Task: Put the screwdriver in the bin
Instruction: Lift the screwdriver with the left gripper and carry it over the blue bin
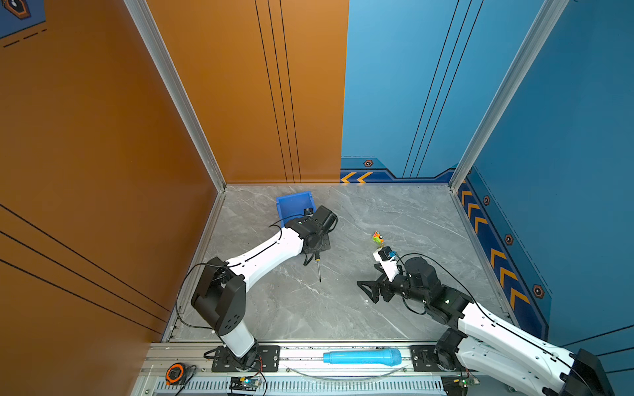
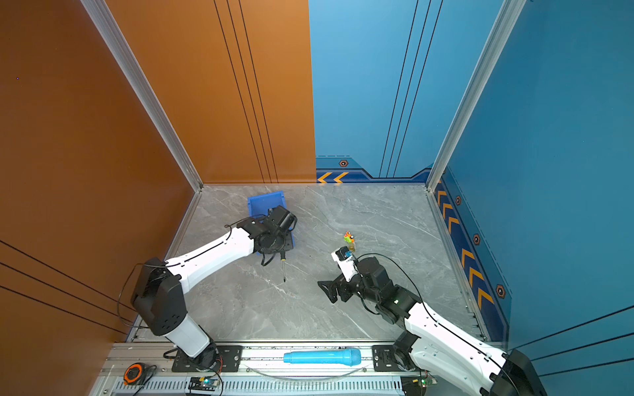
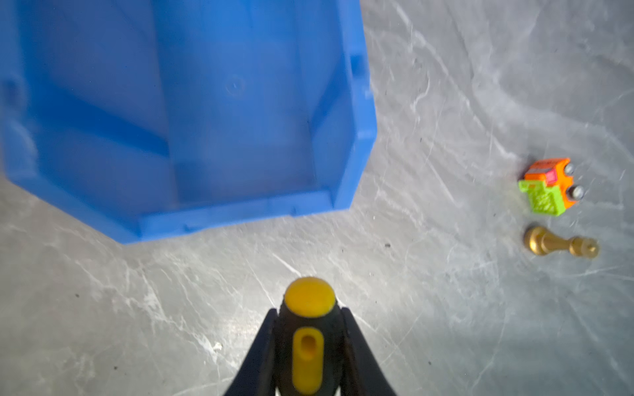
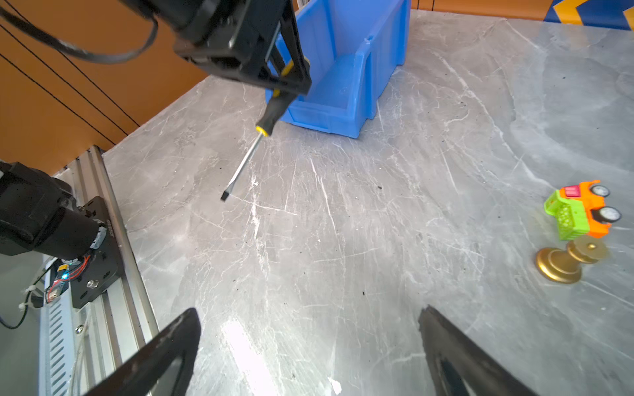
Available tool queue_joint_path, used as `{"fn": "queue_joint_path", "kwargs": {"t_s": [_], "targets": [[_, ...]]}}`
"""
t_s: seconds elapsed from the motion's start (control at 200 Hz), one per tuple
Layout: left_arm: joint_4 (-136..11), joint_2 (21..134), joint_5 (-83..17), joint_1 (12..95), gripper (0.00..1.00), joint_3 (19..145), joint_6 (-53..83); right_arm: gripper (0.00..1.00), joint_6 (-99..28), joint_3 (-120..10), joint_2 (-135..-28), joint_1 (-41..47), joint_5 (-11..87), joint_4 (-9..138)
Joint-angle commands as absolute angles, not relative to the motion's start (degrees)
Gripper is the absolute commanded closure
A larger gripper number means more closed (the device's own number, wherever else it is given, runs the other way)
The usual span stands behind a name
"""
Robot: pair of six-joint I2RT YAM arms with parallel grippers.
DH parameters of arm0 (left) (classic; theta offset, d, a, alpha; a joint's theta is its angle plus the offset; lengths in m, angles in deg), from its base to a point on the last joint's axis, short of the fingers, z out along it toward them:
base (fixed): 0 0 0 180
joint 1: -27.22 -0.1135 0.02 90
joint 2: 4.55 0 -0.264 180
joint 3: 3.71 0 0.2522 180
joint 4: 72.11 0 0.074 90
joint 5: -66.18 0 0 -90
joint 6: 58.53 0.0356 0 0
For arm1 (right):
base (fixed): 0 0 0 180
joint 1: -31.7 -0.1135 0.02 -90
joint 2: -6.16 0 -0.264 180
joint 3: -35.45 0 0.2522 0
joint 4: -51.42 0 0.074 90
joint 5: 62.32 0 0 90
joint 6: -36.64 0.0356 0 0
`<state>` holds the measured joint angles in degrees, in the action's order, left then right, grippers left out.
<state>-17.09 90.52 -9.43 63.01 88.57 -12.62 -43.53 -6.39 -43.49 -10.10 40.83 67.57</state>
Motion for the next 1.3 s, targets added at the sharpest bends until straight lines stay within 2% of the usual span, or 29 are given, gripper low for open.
{"fn": "queue_joint_path", "kwargs": {"t_s": [0.0,0.275,0.611,1.292], "targets": [[-12.71,92.47,-7.57,59.50,1.00,94.14,-7.75,0.00,-46.11,-10.61,-45.62,-10.81,36.93,66.56],[-11.18,103.15,-8.83,50.18,1.00,109.05,-2.86,0.00,-47.68,-18.88,-56.90,-10.87,36.34,65.95],[-11.24,118.43,-8.00,46.81,1.00,123.87,-3.16,0.00,-46.85,-24.49,-65.07,-10.27,36.50,63.80],[-11.33,129.09,-6.31,46.86,1.00,127.83,-4.40,0.00,-45.81,-25.43,-66.24,-10.21,37.19,62.63]]}}
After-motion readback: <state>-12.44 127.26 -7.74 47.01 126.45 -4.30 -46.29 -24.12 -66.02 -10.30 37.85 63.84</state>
